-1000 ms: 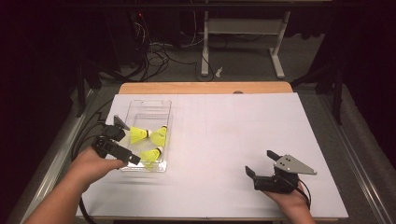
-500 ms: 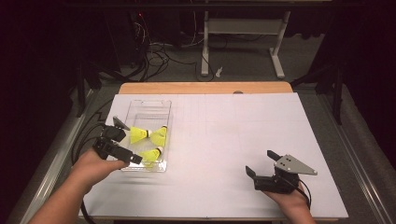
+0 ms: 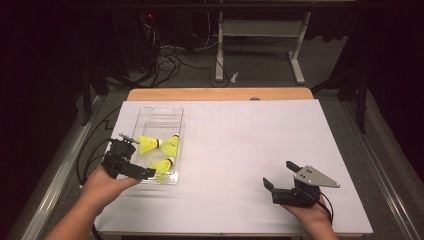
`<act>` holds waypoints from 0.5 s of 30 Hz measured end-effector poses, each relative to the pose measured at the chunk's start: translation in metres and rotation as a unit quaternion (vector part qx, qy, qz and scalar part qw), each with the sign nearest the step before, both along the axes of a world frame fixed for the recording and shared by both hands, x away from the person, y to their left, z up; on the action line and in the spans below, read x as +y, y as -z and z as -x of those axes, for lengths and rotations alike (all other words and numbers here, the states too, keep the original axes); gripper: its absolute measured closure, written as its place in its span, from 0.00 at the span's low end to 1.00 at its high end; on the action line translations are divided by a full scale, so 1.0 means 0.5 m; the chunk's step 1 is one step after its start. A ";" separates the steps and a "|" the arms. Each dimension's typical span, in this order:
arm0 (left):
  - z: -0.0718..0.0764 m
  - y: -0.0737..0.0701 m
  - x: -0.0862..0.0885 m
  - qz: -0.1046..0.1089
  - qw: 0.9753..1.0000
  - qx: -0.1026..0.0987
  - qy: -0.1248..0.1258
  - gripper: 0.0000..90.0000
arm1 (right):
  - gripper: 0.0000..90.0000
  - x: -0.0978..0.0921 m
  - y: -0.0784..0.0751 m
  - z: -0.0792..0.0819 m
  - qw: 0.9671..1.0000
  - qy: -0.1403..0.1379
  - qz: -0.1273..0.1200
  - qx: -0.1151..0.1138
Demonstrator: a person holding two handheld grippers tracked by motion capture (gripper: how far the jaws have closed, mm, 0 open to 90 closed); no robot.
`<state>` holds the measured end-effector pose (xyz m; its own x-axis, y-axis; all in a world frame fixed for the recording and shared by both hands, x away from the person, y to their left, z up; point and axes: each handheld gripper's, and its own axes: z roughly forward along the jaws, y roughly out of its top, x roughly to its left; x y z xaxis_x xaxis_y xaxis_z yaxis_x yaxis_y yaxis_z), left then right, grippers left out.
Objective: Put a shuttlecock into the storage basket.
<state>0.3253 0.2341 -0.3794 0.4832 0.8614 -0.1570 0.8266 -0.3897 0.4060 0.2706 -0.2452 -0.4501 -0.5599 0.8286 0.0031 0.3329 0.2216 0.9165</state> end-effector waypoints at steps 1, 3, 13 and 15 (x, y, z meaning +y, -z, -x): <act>0.002 0.003 0.000 0.004 1.000 -0.004 -0.002 0.00 | 0.06 0.000 0.000 0.000 1.000 0.000 0.000 0.000; 0.005 0.011 0.000 0.011 1.000 -0.013 -0.006 0.00 | 0.06 0.000 0.000 0.000 1.000 0.000 0.000 -0.001; 0.024 0.045 0.015 0.050 0.996 -0.073 -0.020 0.00 | 0.06 -0.001 0.001 0.000 1.000 0.000 -0.002 -0.001; 0.027 0.053 0.014 0.053 0.995 -0.083 -0.018 0.00 | 0.06 -0.001 0.001 -0.001 1.000 0.000 0.000 -0.002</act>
